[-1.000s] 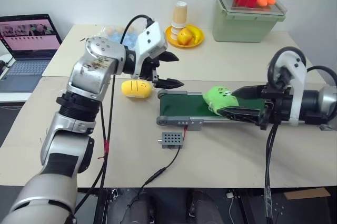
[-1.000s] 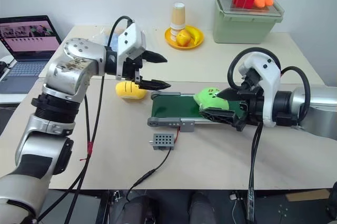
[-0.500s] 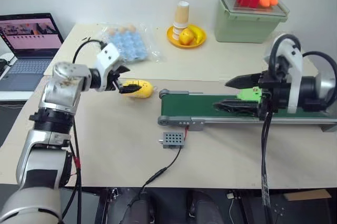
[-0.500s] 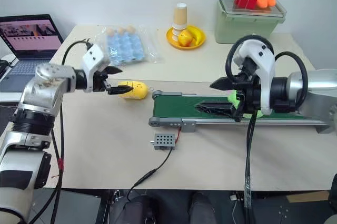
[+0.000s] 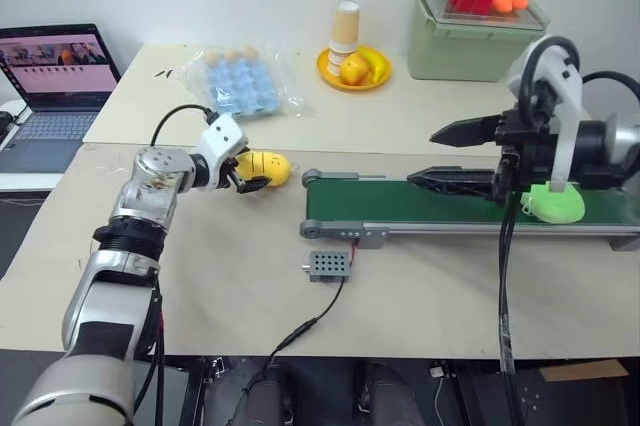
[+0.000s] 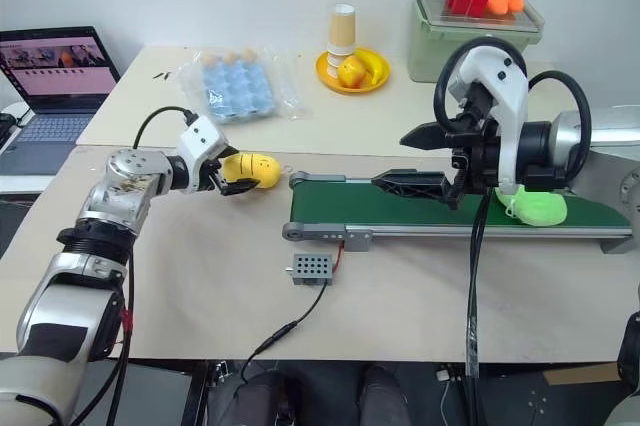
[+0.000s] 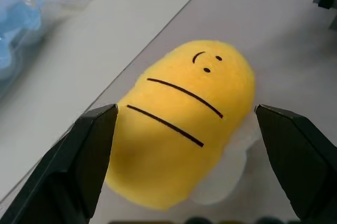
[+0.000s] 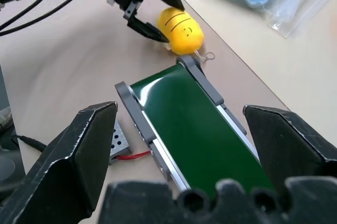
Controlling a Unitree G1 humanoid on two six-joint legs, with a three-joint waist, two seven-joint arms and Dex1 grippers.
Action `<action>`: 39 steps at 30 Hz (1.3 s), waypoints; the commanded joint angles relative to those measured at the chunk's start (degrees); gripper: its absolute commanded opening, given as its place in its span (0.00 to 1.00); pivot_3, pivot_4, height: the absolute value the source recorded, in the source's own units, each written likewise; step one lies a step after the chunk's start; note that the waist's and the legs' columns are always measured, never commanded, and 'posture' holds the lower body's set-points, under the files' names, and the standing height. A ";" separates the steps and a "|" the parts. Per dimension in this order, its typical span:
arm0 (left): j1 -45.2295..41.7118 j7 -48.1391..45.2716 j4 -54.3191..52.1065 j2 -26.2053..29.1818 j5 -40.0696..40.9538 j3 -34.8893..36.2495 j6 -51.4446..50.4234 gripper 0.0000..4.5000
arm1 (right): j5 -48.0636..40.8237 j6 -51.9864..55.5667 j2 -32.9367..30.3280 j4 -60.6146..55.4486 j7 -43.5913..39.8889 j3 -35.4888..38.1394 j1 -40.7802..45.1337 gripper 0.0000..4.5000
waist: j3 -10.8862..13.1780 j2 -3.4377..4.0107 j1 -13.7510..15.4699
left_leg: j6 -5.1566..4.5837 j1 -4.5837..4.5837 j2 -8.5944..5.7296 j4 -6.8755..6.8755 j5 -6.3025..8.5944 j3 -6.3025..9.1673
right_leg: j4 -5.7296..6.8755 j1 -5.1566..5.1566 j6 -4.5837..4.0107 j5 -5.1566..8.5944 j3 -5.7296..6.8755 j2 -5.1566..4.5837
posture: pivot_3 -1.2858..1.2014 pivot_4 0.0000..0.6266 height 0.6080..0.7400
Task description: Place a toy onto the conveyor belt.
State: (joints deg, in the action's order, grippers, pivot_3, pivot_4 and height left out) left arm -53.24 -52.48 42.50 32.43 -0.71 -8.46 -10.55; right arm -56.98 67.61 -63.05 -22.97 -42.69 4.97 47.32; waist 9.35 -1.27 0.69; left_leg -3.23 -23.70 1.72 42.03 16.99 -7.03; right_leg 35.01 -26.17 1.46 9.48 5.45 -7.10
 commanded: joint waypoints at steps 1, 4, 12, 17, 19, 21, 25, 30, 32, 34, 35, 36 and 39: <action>-2.86 1.47 5.39 -1.16 -1.79 -0.29 1.36 0.99 | -0.02 0.42 -0.69 -0.78 0.46 2.83 1.85 1.00 | 0.00 0.00 0.00 | 0.00 0.00 0.00 0.00 0.00 0.00 | 0.00 0.00 0.00 0.00 0.00 0.00 | 0.52 0.24 0.96; -4.51 3.17 10.36 -2.65 -2.10 0.49 0.87 0.87 | -0.17 0.95 -1.08 -0.99 0.87 3.54 1.83 1.00 | 0.00 0.00 0.04 | 0.00 0.00 0.00 0.01 0.00 0.00 | 0.00 0.00 0.01 -0.02 0.00 0.00 | 0.52 0.24 0.96; -6.35 3.74 13.65 -3.71 -1.59 1.90 1.60 0.36 | -0.29 1.86 -1.63 -1.26 1.30 4.44 1.51 1.00 | -0.01 -0.01 0.06 | -0.04 0.00 -0.01 0.05 0.02 0.02 | 0.01 0.02 0.04 -0.04 -0.01 -0.06 | 0.52 0.24 0.96; -7.83 2.94 7.96 -2.44 -0.08 3.76 0.67 0.36 | 0.13 1.60 -1.45 -1.06 1.05 4.42 1.25 1.00 | 0.00 -0.01 0.04 | -0.04 -0.01 0.00 0.09 0.02 0.03 | 0.02 0.01 0.04 -0.04 -0.01 -0.06 | 0.52 0.24 0.96; -8.66 1.62 3.90 -1.67 0.97 4.74 -0.13 0.36 | 0.46 1.36 -1.35 -0.89 0.92 4.26 1.18 1.00 | 0.00 -0.01 0.05 | -0.05 -0.07 0.00 0.10 0.03 0.05 | 0.01 -0.01 0.04 -0.05 0.01 -0.06 | 0.52 0.24 0.96; -9.66 -0.13 -1.51 -1.07 2.27 5.50 -1.33 0.36 | 0.80 1.08 -1.21 -0.71 0.81 4.04 1.13 1.00 | 0.00 -0.01 0.02 | -0.05 -0.09 0.00 0.11 0.03 0.06 | -0.01 -0.02 0.04 -0.05 0.01 -0.06 | 0.52 0.24 0.96; -11.05 -3.18 -12.38 -2.03 4.78 4.83 -6.04 0.36 | 1.71 0.48 -0.59 -0.47 0.72 3.44 0.98 1.00 | 0.00 -0.02 0.15 | -0.06 -0.13 0.00 0.13 0.03 0.06 | -0.02 -0.03 0.05 -0.05 0.03 -0.06 | 0.52 0.24 0.96; -11.28 -7.90 -25.73 -4.46 8.34 1.65 -13.16 0.36 | 2.34 0.48 -0.05 -0.47 0.56 3.34 1.19 1.00 | 0.00 -0.02 0.08 | -0.08 -0.11 -0.01 0.18 0.05 0.05 | 0.00 -0.01 0.08 -0.06 0.00 -0.07 | 0.52 0.24 0.96; -11.19 -8.99 -28.43 -5.10 8.84 0.49 -14.33 0.36 | 2.43 0.64 0.14 -0.57 0.64 3.44 1.25 1.00 | 0.00 -0.02 0.04 | -0.07 -0.11 0.00 0.22 0.04 0.06 | 0.03 -0.01 0.08 -0.06 0.01 -0.06 | 0.52 0.24 0.96; -10.70 -10.01 -30.30 -5.43 8.28 -1.42 -13.30 0.36 | 2.34 0.95 0.25 -1.00 0.94 3.84 0.99 1.00 | 0.00 -0.01 -0.04 | -0.07 -0.10 -0.01 0.24 0.04 0.05 | 0.06 -0.01 0.08 -0.06 -0.01 -0.06 | 0.52 0.24 0.96; -10.29 -10.22 -30.94 -5.42 7.27 -2.61 -11.70 0.36 | 2.26 1.08 0.22 -1.27 1.09 4.11 0.75 1.00 | 0.00 -0.01 -0.13 | -0.07 -0.09 -0.01 0.24 0.04 0.05 | 0.05 -0.01 0.08 -0.06 -0.02 -0.06 | 0.52 0.24 0.96; -10.02 -10.27 -31.24 -5.32 6.57 -3.35 -10.58 0.36 | 2.23 1.14 0.22 -1.40 1.20 4.23 0.63 1.00 | 0.00 -0.01 -0.19 | -0.07 -0.06 0.00 0.23 0.04 0.04 | 0.05 -0.01 0.08 -0.06 -0.05 -0.05 | 0.52 0.24 0.96; -8.06 -12.43 -32.33 -4.28 3.69 -7.39 -3.97 0.36 | 1.42 1.76 0.61 -2.32 2.47 5.30 0.01 1.00 | 0.00 -0.01 -0.14 | -0.07 -0.05 0.00 0.20 0.04 0.04 | 0.05 -0.01 0.08 -0.06 -0.06 -0.04 | 0.52 0.24 0.96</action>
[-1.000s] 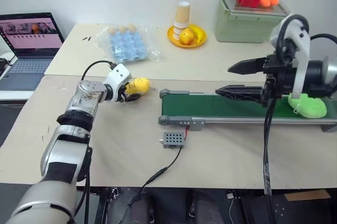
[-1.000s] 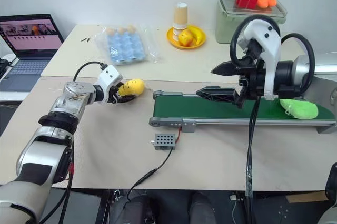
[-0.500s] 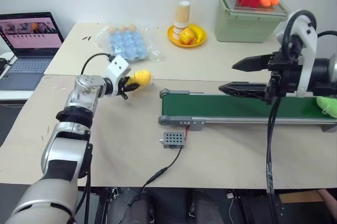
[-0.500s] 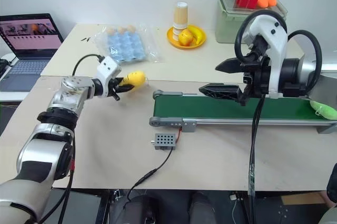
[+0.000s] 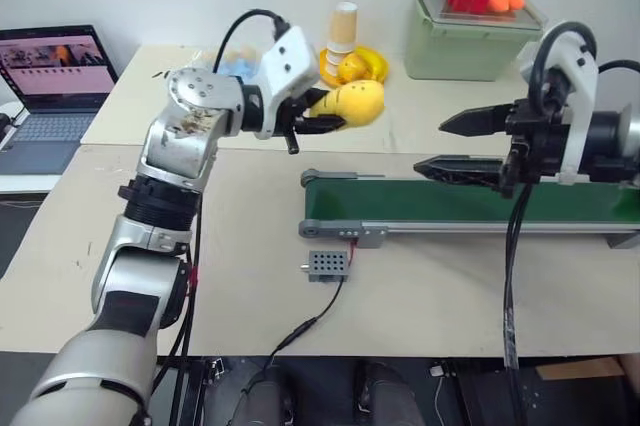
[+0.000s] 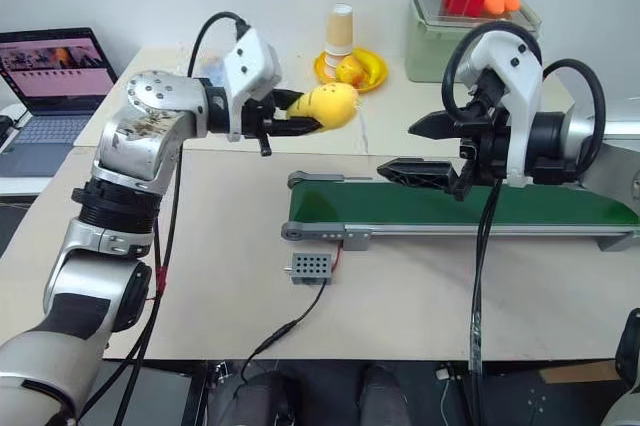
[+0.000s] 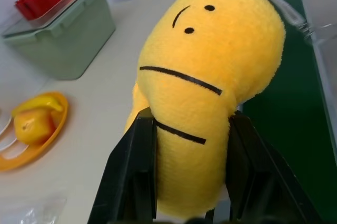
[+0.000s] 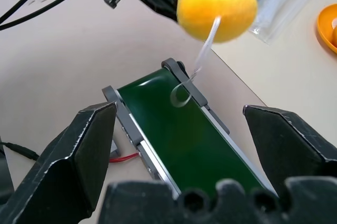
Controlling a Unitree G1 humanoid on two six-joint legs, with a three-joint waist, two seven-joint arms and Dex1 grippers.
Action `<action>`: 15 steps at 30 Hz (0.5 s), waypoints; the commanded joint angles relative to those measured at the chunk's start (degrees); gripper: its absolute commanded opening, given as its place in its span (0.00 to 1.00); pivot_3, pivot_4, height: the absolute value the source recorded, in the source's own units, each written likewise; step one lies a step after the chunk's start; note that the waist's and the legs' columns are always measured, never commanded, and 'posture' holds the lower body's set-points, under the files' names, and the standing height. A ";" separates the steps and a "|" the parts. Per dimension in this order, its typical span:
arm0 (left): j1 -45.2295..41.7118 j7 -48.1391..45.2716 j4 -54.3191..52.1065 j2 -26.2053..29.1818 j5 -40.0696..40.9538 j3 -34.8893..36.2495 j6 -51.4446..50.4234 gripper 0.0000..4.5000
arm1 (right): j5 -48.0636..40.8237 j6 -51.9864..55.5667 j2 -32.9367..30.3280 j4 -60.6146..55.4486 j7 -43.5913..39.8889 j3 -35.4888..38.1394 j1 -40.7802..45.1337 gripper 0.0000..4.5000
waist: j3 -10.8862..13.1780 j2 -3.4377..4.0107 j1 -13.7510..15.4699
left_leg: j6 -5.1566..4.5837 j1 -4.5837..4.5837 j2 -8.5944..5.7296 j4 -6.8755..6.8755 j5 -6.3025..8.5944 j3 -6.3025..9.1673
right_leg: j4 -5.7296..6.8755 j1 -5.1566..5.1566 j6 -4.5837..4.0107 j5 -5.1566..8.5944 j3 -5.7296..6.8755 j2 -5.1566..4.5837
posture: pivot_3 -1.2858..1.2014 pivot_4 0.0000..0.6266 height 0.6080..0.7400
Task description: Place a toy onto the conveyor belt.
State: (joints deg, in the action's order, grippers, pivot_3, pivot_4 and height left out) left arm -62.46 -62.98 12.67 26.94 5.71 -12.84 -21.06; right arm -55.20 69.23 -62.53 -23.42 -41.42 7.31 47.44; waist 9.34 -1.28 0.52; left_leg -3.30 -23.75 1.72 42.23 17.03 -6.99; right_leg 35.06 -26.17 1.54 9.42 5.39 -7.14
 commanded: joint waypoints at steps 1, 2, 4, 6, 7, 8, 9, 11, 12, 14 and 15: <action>1.61 -2.43 -2.37 1.43 -3.43 -3.89 8.14 0.36 | -0.85 0.45 0.24 -2.21 1.72 3.43 -0.32 1.00 | 0.00 0.00 0.06 | 0.00 0.00 0.00 0.00 0.00 0.00 | 0.00 0.00 0.00 0.00 0.00 0.00 | 0.52 0.24 0.96; 1.89 -2.63 -1.98 1.63 -4.08 -4.46 9.48 0.36 | -1.33 0.79 0.36 -2.57 2.18 3.84 -0.47 1.00 | 0.00 0.00 0.12 | 0.00 0.00 -0.01 0.01 0.00 -0.01 | 0.00 0.00 -0.01 0.00 0.00 0.00 | 0.52 0.24 0.96; 2.37 -2.57 -0.46 1.61 -5.20 -5.22 11.70 0.36 | -2.22 1.52 0.37 -3.33 3.07 4.68 -0.96 1.00 | 0.00 0.00 0.16 | 0.00 -0.01 0.00 0.03 0.00 -0.01 | 0.00 0.00 -0.01 -0.01 0.00 0.00 | 0.52 0.24 0.96; 2.86 -2.81 0.49 1.32 -5.44 -5.61 12.98 0.36 | -2.91 2.20 0.32 -3.82 3.87 5.33 -1.24 1.00 | 0.00 0.00 0.30 | -0.01 -0.02 0.00 0.03 0.00 0.01 | -0.01 0.00 -0.01 -0.01 0.00 -0.01 | 0.52 0.24 0.96; 3.07 -2.98 0.70 1.14 -5.37 -5.68 13.20 0.36 | -3.23 2.43 0.28 -3.96 4.17 5.58 -1.31 1.00 | 0.00 0.00 0.33 | -0.01 -0.02 -0.01 0.03 0.00 0.01 | -0.02 0.00 -0.01 -0.01 0.01 -0.01 | 0.52 0.24 0.96; 3.30 -3.13 0.80 0.99 -5.41 -5.74 13.42 0.36 | -3.52 2.64 0.24 -4.06 4.42 5.78 -1.33 1.00 | 0.00 0.00 0.34 | -0.01 -0.03 0.00 0.03 0.01 0.01 | -0.02 0.00 -0.01 -0.01 0.01 -0.01 | 0.52 0.24 0.96; 3.60 -3.41 0.78 0.91 -5.48 -5.92 13.76 0.36 | -3.76 2.83 0.17 -4.13 4.57 5.97 -1.32 1.00 | 0.00 0.00 0.32 | -0.02 -0.03 0.00 0.03 0.01 0.02 | -0.02 0.00 -0.01 -0.01 0.01 -0.01 | 0.52 0.24 0.96; 4.54 -3.72 0.54 0.66 -5.45 -6.19 13.86 0.36 | -4.32 3.27 -0.10 -4.18 4.84 6.22 -1.04 1.00 | 0.00 0.00 0.27 | -0.03 -0.03 0.00 0.03 0.01 0.01 | -0.02 0.00 -0.01 -0.01 0.00 -0.01 | 0.52 0.24 0.96; 5.05 -3.81 0.35 0.68 -5.75 -6.46 14.30 0.36 | -4.59 3.46 -0.22 -4.22 5.00 6.28 -0.87 1.00 | 0.00 0.00 0.26 | -0.02 -0.03 0.00 0.03 0.01 0.02 | -0.01 0.00 -0.01 -0.01 0.00 -0.01 | 0.52 0.24 0.96; 6.05 -3.88 -0.55 0.56 -5.78 -6.66 13.93 0.36 | -4.94 3.71 -0.35 -4.26 5.30 6.25 -0.49 1.00 | 0.00 0.00 0.23 | -0.02 -0.02 0.00 0.03 0.01 0.02 | -0.01 0.00 -0.01 -0.01 0.00 -0.01 | 0.52 0.24 0.96; 6.61 -4.08 -1.32 0.50 -5.51 -6.70 13.32 0.36 | -5.13 3.85 -0.35 -4.27 5.50 6.24 -0.24 1.00 | 0.00 0.00 0.22 | -0.02 -0.02 0.00 0.03 0.01 0.02 | -0.01 0.00 -0.01 -0.01 0.00 -0.01 | 0.52 0.24 0.96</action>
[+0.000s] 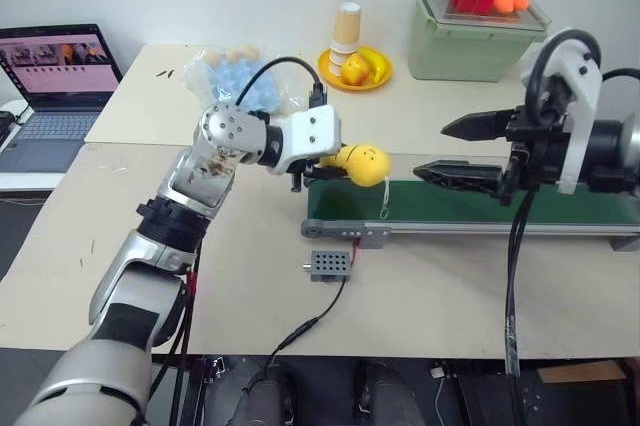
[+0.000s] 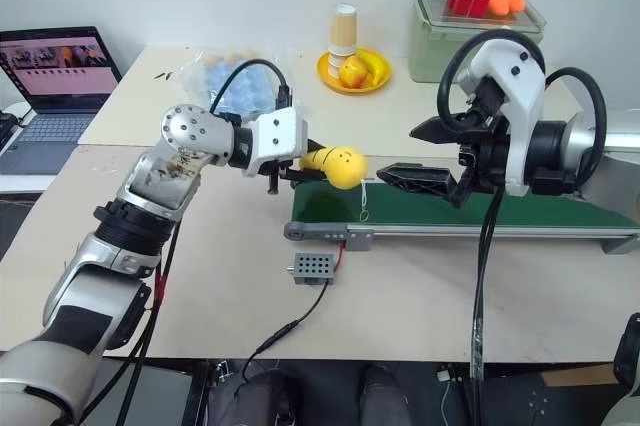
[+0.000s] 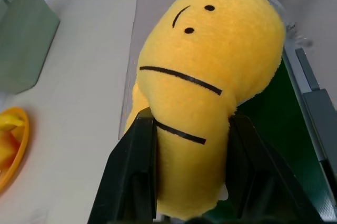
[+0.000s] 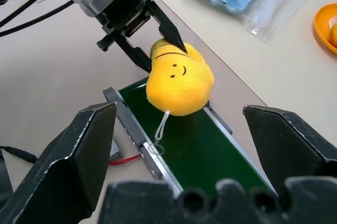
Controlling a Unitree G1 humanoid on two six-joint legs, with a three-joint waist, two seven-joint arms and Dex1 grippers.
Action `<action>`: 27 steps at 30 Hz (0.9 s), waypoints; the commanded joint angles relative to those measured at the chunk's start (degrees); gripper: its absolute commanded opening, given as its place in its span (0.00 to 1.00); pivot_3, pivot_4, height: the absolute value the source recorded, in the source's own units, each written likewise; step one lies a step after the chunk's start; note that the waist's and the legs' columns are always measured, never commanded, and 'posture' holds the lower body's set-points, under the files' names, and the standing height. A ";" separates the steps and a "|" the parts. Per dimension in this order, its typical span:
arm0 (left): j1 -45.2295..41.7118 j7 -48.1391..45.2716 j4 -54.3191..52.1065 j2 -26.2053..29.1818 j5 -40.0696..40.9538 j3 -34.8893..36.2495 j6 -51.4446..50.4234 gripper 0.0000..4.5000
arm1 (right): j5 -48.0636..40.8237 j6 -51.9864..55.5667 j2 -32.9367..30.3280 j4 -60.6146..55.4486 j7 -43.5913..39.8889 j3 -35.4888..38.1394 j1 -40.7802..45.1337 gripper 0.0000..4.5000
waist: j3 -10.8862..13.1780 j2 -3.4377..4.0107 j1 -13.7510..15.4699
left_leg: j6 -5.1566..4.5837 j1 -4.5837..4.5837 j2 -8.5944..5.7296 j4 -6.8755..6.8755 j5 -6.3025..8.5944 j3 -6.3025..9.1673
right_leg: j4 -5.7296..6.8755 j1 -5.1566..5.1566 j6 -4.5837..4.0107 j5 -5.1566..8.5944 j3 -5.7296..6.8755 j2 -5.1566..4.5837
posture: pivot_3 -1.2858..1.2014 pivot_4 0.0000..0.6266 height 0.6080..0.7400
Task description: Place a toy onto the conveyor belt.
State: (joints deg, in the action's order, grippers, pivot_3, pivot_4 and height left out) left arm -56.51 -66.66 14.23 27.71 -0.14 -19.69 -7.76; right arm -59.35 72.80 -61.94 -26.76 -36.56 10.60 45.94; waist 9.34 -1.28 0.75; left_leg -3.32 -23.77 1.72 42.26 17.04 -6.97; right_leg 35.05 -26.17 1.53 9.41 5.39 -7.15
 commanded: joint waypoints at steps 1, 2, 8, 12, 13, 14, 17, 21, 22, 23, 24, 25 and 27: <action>1.25 -0.70 -3.78 -0.27 0.63 0.08 -0.50 0.36 | -1.20 0.43 -0.92 -0.91 0.85 2.93 1.54 1.00 | 0.00 0.00 -0.03 | 0.00 0.00 0.00 0.00 0.00 0.00 | 0.00 0.00 0.00 0.00 0.00 0.00 | 0.52 0.24 0.96; 1.93 -1.00 -4.66 -0.20 0.77 -0.07 -0.96 0.36 | -1.41 0.55 -0.93 -0.91 1.06 2.89 1.77 1.00 | 0.00 0.00 -0.01 | 0.00 0.00 0.00 0.00 0.00 0.00 | 0.00 0.00 0.00 0.00 0.00 0.00 | 0.52 0.24 0.96; 3.52 -1.45 -6.02 0.53 -0.27 -0.54 -0.31 0.36 | -2.12 0.94 -1.05 -0.96 1.69 2.85 2.17 1.00 | 0.00 0.00 0.04 | -0.01 -0.01 0.00 0.01 0.01 0.01 | -0.01 0.00 0.00 0.00 0.00 0.00 | 0.52 0.24 0.96; 3.48 -2.47 -6.40 0.87 0.41 -0.41 -1.53 0.48 | -2.31 0.79 -1.22 -0.86 2.06 2.73 2.25 1.00 | 0.00 0.00 0.00 | -0.02 0.00 0.01 0.00 0.01 0.01 | 0.00 0.00 0.00 0.00 -0.01 0.00 | 0.52 0.24 0.96; 3.40 -2.72 -6.47 0.99 0.56 -0.31 -1.80 0.52 | -2.38 0.77 -1.21 -0.86 2.14 2.70 2.29 1.00 | 0.00 0.00 0.00 | -0.02 -0.01 0.00 0.00 0.01 0.01 | 0.00 0.00 0.00 0.00 0.00 0.00 | 0.52 0.24 0.96; 3.30 -2.87 -6.51 1.10 0.60 -0.20 -1.93 0.59 | -2.45 0.77 -1.19 -0.88 2.21 2.69 2.33 1.00 | 0.00 0.00 -0.01 | -0.02 0.00 0.00 0.00 0.01 0.01 | 0.00 0.00 0.00 0.00 0.00 0.00 | 0.52 0.24 0.96; 2.51 -2.84 -6.12 1.17 0.58 0.23 -2.10 0.85 | -2.44 0.66 -1.23 -0.82 2.20 2.66 2.34 1.00 | 0.00 0.00 0.00 | -0.02 0.00 0.00 0.01 0.01 0.01 | 0.00 0.00 0.00 0.00 -0.01 0.00 | 0.52 0.24 0.96; 1.48 -2.20 -5.70 0.89 0.67 0.74 -2.44 0.99 | -2.14 0.38 -1.36 -0.57 1.95 2.58 2.24 1.00 | 0.00 0.00 0.03 | -0.02 -0.01 0.00 0.01 0.01 0.01 | 0.00 0.00 0.00 0.00 -0.01 0.00 | 0.52 0.24 0.96; 1.29 -2.18 -5.70 0.89 0.68 0.79 -2.48 0.99 | -2.09 0.33 -1.37 -0.54 1.90 2.56 2.22 1.00 | 0.00 0.00 0.02 | -0.03 -0.01 0.00 0.01 0.02 0.01 | -0.01 0.00 0.00 0.00 -0.01 0.00 | 0.52 0.24 0.96; 0.97 -2.00 -5.79 0.73 1.00 1.13 -2.99 0.99 | -2.02 0.27 -1.40 -0.50 1.81 2.52 2.21 1.00 | 0.00 0.00 0.02 | -0.03 -0.01 0.00 0.01 0.02 0.01 | -0.01 0.00 0.00 0.00 -0.01 0.00 | 0.52 0.24 0.96; 0.65 -1.85 -5.89 0.56 1.38 1.50 -3.69 0.99 | -1.98 0.23 -1.41 -0.46 1.75 2.50 2.20 1.00 | 0.00 0.00 0.01 | -0.03 -0.01 0.00 0.01 0.02 0.01 | -0.01 0.00 0.00 0.00 -0.01 0.00 | 0.52 0.24 0.96; 0.18 -1.57 -6.11 0.30 1.97 2.11 -4.90 0.99 | -1.96 0.20 -1.46 -0.47 1.66 2.51 2.17 1.00 | 0.00 0.00 0.02 | -0.03 -0.01 0.00 0.01 0.02 0.01 | -0.01 0.00 0.00 0.00 0.00 0.00 | 0.52 0.24 0.96; -0.39 -1.31 -6.53 -0.04 2.77 2.89 -6.81 0.99 | -1.96 0.17 -1.56 -0.48 1.53 2.57 2.11 1.00 | 0.00 0.00 0.02 | -0.03 -0.01 0.00 0.01 0.02 0.01 | 0.00 0.00 0.00 0.00 -0.01 0.00 | 0.52 0.24 0.96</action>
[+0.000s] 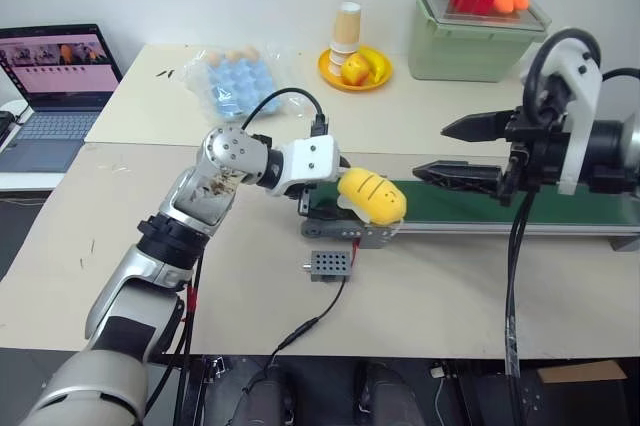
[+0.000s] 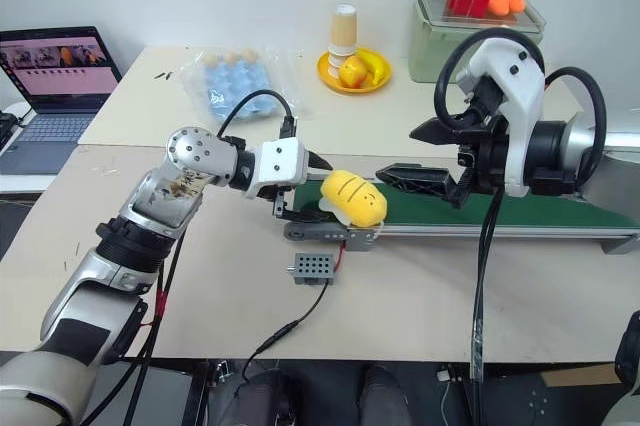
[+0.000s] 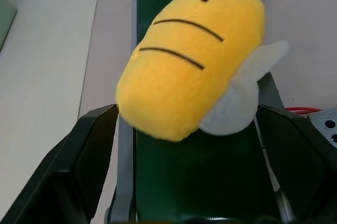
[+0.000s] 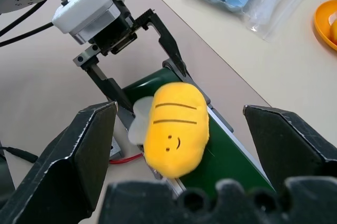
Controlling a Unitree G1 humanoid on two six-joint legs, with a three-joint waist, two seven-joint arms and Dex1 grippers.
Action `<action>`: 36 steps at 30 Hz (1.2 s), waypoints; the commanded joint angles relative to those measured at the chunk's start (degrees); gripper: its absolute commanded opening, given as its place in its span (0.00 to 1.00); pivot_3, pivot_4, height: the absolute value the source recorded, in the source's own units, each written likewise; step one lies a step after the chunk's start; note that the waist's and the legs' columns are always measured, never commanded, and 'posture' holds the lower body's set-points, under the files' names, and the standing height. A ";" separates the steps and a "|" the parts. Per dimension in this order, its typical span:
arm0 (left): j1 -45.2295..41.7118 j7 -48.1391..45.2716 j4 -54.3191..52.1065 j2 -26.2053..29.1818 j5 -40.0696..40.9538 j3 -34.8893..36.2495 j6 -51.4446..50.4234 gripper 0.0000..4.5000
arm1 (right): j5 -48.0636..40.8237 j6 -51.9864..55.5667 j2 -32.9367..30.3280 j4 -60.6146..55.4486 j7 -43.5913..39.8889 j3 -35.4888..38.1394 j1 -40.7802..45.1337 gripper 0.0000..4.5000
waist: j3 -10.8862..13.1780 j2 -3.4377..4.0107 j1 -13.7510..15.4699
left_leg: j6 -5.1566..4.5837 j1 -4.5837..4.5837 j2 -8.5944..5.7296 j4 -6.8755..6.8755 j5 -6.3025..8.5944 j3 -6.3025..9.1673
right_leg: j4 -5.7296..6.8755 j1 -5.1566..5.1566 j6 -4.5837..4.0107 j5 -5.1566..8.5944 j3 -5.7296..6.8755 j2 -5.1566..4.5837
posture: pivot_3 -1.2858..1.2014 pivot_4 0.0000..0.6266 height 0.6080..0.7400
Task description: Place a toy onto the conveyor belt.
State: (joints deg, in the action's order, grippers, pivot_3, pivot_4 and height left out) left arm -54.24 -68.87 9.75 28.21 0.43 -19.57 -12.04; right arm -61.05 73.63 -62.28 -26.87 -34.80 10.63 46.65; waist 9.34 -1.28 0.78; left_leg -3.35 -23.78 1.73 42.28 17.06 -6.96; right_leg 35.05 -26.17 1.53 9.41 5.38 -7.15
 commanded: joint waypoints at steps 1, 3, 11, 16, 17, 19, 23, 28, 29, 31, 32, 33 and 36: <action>-2.97 0.59 -2.50 -0.71 3.13 3.33 -4.51 0.99 | -0.23 -0.67 -1.26 -0.35 -0.30 2.55 1.38 1.00 | 0.00 0.00 -0.01 | 0.00 0.00 0.00 0.00 0.00 0.00 | 0.00 0.00 0.00 0.00 0.00 0.00 | 0.52 0.24 0.96; -4.52 -0.31 -3.77 -0.85 7.04 5.45 -11.22 0.99 | -0.18 -0.69 -1.33 -0.25 -0.46 2.41 1.51 1.00 | 0.00 0.00 -0.05 | 0.00 0.00 0.00 0.00 0.00 0.00 | 0.01 0.00 0.00 0.00 -0.01 0.00 | 0.52 0.24 0.96; -11.40 0.42 -1.30 5.01 17.64 16.27 -28.93 0.99 | 1.27 -1.06 -7.66 -1.10 -4.77 4.73 -3.32 1.00 | -0.02 0.03 -0.19 | 0.00 0.02 0.00 -0.10 0.00 0.04 | -0.05 0.00 0.05 0.03 -0.01 0.00 | 0.52 0.24 0.96; -4.61 0.43 -5.68 10.07 19.57 18.77 -29.15 0.99 | 5.52 -4.16 -9.98 -0.58 -6.17 7.40 -9.88 1.00 | -0.01 0.03 -0.18 | 0.04 0.07 0.00 -0.05 -0.03 0.00 | 0.00 0.02 0.07 0.05 -0.03 0.01 | 0.52 0.24 0.96; -3.18 0.13 -7.05 10.68 19.80 18.78 -28.62 0.99 | 6.06 -4.65 -10.00 -0.51 -6.36 7.72 -10.71 1.00 | -0.01 0.03 -0.22 | 0.04 0.11 0.01 -0.03 -0.02 -0.01 | -0.01 0.04 0.07 0.05 -0.07 0.00 | 0.52 0.24 0.96; 0.33 1.13 -10.82 11.29 21.44 20.05 -29.79 0.99 | 6.87 -5.59 -8.73 -0.15 -5.78 8.68 -12.48 1.00 | -0.01 0.02 -0.20 | 0.05 0.13 0.01 -0.01 -0.03 -0.02 | -0.02 0.04 0.07 0.05 -0.09 0.00 | 0.52 0.24 0.96; 5.32 4.52 -15.35 11.36 22.15 21.63 -29.04 0.99 | 9.28 -9.16 -5.90 0.21 -4.76 9.45 -14.94 1.00 | -0.01 0.02 0.09 | 0.05 0.08 0.00 0.01 -0.03 0.01 | -0.02 0.05 0.07 0.05 -0.07 -0.01 | 0.52 0.24 0.96; 8.41 8.20 -18.65 10.87 23.95 22.92 -30.13 0.99 | 7.99 -11.61 -0.91 0.27 -4.35 11.12 -15.30 1.00 | -0.01 0.02 -0.01 | 0.09 0.10 -0.02 0.01 -0.05 -0.01 | -0.03 0.04 0.07 0.05 -0.08 0.00 | 0.52 0.24 0.96; 8.92 8.64 -19.02 11.00 23.82 22.76 -29.80 0.99 | 7.93 -11.77 -0.35 0.42 -4.36 11.02 -15.37 1.00 | -0.01 0.02 0.00 | 0.09 0.12 -0.02 0.00 -0.05 0.00 | -0.03 0.06 0.07 0.05 -0.07 0.00 | 0.52 0.24 0.96; 10.19 9.19 -19.58 11.51 23.34 22.26 -28.97 0.99 | 8.44 -12.36 0.24 0.74 -4.50 10.34 -15.51 1.00 | -0.01 0.02 -0.07 | 0.09 0.17 -0.03 -0.02 -0.05 0.00 | -0.03 0.11 0.07 0.05 -0.08 0.00 | 0.52 0.24 0.96; 10.77 9.49 -19.46 11.84 22.70 21.93 -28.21 0.99 | 8.64 -12.68 0.41 1.01 -4.76 9.98 -15.45 1.00 | -0.01 0.02 -0.08 | 0.09 0.18 -0.03 -0.01 -0.05 -0.01 | -0.03 0.11 0.07 0.05 -0.09 0.00 | 0.52 0.24 0.96; 11.27 9.83 -19.34 12.04 22.33 21.85 -27.67 0.99 | 8.73 -12.92 0.59 1.26 -4.92 9.75 -15.33 1.00 | -0.01 0.02 -0.07 | 0.09 0.18 -0.04 -0.01 -0.05 -0.01 | -0.03 0.11 0.07 0.05 -0.09 0.00 | 0.52 0.24 0.96; 12.00 11.16 -18.61 12.46 21.88 22.12 -27.16 0.99 | 9.30 -13.60 0.79 2.25 -5.33 8.91 -14.75 1.00 | -0.01 0.02 -0.02 | 0.09 0.21 -0.03 -0.03 -0.05 -0.02 | -0.04 0.11 0.06 0.05 -0.09 0.00 | 0.52 0.24 0.96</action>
State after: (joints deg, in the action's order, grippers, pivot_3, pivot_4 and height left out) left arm -41.84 -58.77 -8.04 39.70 22.52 1.30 -41.12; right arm -52.41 61.99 -61.42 -24.81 -39.78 18.75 30.76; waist 9.33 -1.26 0.76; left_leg -3.26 -23.57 1.69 42.25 17.01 -6.98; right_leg 35.00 -26.06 1.60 9.46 5.30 -7.15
